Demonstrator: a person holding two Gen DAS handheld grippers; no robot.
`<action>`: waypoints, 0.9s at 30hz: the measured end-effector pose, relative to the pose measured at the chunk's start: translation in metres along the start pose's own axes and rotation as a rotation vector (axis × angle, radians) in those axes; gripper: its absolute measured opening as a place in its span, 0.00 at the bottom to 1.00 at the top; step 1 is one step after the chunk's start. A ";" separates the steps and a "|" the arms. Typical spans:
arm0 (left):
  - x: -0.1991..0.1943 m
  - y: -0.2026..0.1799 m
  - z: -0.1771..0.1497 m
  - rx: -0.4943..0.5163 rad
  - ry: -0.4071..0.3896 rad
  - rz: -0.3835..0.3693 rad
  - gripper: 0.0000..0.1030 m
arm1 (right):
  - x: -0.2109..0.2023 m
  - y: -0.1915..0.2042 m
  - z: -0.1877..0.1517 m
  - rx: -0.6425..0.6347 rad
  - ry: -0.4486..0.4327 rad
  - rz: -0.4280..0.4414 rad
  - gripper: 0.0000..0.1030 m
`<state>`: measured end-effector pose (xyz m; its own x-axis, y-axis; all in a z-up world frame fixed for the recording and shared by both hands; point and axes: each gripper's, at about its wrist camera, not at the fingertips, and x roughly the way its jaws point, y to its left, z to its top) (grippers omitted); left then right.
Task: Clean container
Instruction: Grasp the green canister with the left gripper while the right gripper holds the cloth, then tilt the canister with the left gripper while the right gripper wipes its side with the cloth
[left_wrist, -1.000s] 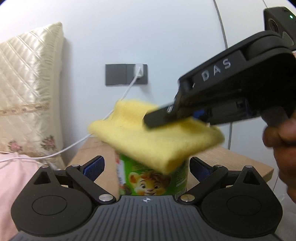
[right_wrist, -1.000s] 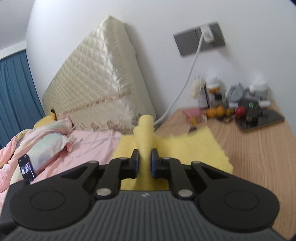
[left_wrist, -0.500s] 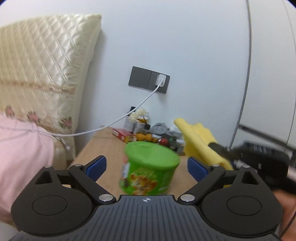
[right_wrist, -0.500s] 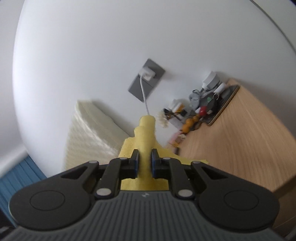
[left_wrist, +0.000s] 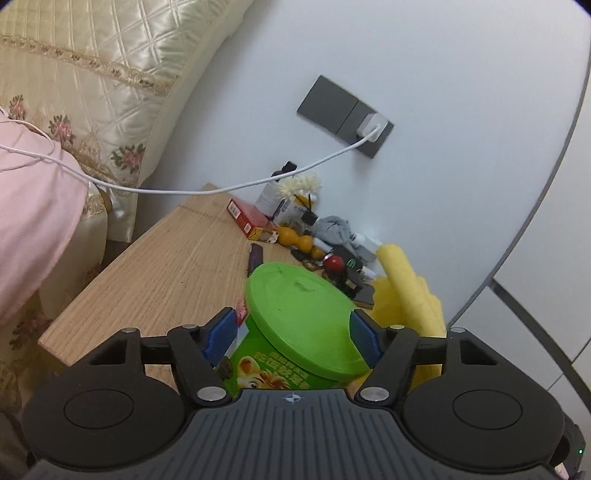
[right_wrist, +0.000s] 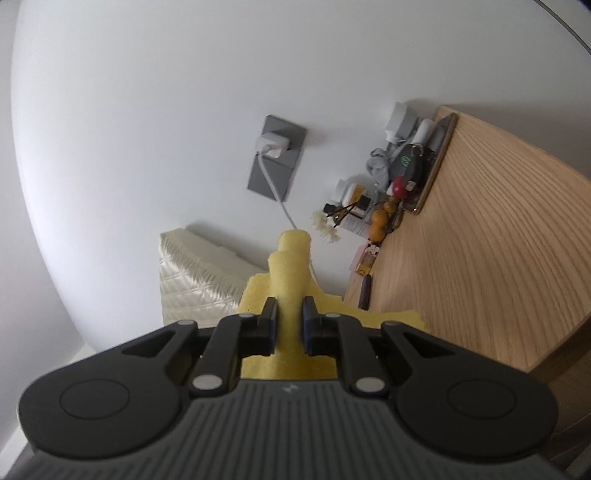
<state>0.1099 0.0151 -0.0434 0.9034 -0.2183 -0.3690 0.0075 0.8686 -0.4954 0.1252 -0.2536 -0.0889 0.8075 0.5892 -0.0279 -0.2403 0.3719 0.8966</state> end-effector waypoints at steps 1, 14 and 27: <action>0.002 0.001 0.001 -0.002 0.006 -0.002 0.70 | 0.002 -0.001 -0.001 0.009 0.004 0.000 0.14; 0.024 0.027 0.015 0.019 0.068 -0.126 0.68 | 0.031 -0.008 0.000 0.034 0.002 -0.018 0.14; 0.023 0.031 0.009 0.028 0.034 -0.152 0.68 | 0.030 -0.002 0.000 -0.026 0.017 -0.043 0.16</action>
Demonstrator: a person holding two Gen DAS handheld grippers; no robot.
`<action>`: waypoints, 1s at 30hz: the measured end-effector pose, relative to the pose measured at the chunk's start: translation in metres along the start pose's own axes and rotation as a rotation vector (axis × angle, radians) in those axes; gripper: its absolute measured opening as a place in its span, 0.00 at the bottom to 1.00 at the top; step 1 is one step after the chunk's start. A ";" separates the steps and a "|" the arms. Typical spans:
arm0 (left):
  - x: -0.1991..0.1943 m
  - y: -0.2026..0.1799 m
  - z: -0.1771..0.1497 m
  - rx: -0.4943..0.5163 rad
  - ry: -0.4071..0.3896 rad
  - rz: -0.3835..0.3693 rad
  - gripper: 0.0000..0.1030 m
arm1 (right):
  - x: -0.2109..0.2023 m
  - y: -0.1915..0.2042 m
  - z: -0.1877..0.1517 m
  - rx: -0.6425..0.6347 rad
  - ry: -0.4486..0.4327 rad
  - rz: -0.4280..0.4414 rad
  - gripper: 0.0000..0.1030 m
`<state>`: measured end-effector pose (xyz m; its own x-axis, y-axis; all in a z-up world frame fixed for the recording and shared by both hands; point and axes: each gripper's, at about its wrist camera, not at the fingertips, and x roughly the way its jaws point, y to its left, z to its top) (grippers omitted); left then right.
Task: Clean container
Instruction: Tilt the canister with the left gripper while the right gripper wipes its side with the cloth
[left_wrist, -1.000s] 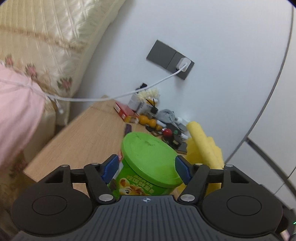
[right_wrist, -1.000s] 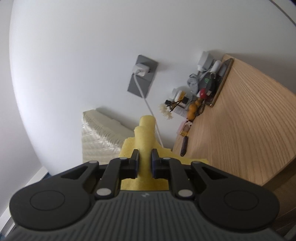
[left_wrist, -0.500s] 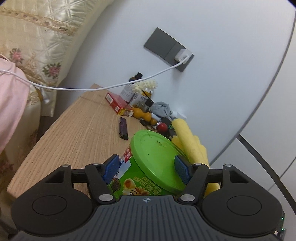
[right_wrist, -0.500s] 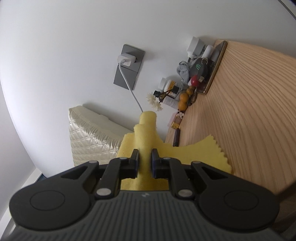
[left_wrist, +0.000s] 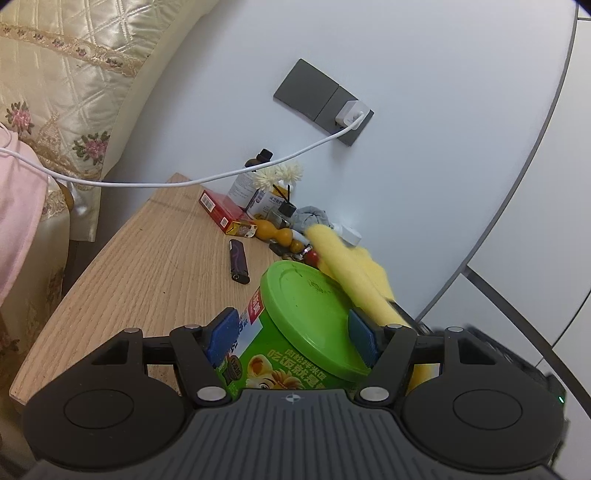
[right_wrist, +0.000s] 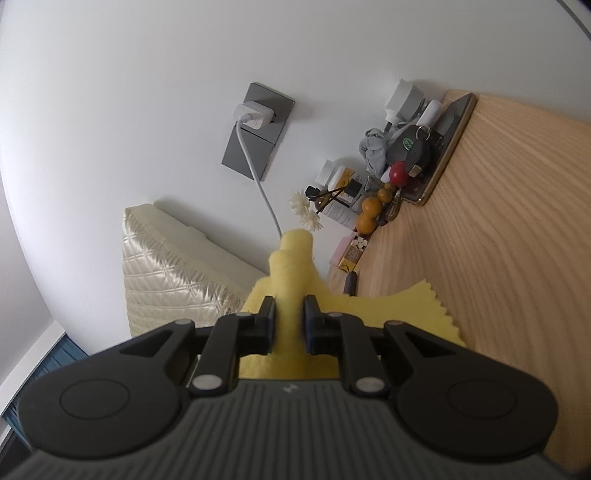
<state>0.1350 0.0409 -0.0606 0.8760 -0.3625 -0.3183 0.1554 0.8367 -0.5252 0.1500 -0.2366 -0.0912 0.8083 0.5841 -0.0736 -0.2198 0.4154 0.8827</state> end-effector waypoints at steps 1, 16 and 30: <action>0.000 0.000 0.000 -0.001 0.000 0.000 0.68 | -0.003 0.000 -0.001 -0.002 0.002 0.000 0.16; 0.002 0.006 0.000 0.009 -0.009 -0.032 0.68 | 0.028 -0.006 0.008 0.009 -0.016 0.016 0.16; -0.019 -0.002 -0.016 -0.023 -0.058 -0.053 0.69 | 0.026 -0.004 0.007 -0.008 -0.014 0.010 0.16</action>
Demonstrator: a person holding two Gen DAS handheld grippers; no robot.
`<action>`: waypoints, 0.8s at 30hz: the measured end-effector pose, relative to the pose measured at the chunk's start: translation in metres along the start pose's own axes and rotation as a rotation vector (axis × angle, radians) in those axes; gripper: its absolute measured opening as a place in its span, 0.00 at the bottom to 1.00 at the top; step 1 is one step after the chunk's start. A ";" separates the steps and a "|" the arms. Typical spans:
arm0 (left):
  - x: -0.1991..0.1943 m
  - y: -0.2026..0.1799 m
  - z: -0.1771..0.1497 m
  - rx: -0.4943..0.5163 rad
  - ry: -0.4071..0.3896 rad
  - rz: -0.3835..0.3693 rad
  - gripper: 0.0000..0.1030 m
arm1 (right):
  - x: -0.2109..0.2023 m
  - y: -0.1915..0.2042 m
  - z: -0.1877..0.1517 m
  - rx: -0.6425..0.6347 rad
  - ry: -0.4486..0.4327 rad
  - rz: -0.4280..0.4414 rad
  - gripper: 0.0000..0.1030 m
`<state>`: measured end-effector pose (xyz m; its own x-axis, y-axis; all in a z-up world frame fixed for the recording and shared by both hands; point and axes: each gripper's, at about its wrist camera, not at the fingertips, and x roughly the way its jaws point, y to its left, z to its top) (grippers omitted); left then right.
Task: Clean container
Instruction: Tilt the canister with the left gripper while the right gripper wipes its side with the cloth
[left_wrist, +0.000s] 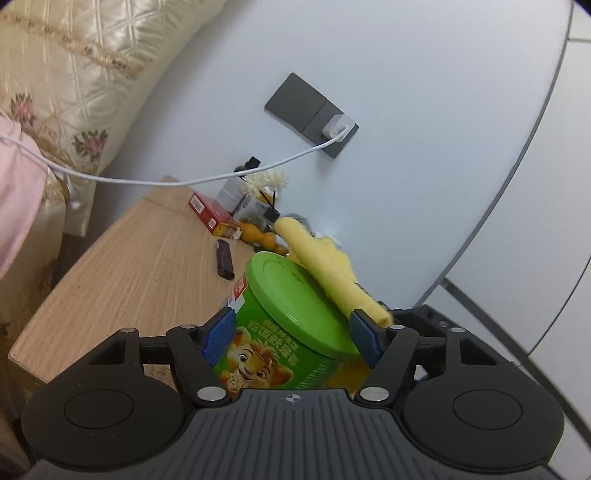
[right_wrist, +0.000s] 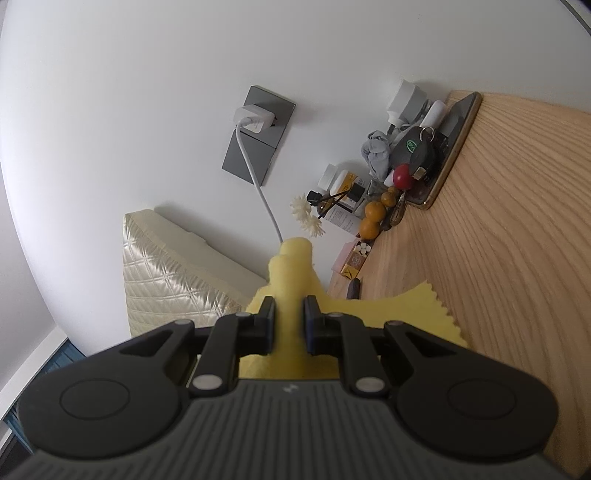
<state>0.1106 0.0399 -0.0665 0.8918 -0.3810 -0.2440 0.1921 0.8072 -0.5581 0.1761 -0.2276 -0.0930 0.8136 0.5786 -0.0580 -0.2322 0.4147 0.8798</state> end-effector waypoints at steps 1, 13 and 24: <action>0.000 -0.001 -0.002 0.008 -0.007 0.006 0.69 | -0.002 0.001 0.000 -0.004 0.002 -0.001 0.16; 0.007 0.004 0.000 -0.005 -0.012 0.044 0.70 | -0.032 0.004 -0.011 0.037 0.025 0.011 0.17; 0.008 0.003 0.000 0.020 -0.008 0.037 0.70 | 0.013 -0.004 -0.001 0.044 0.042 0.042 0.16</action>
<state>0.1181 0.0391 -0.0705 0.9019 -0.3466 -0.2577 0.1665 0.8296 -0.5329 0.1870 -0.2213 -0.0982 0.7802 0.6243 -0.0392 -0.2414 0.3582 0.9019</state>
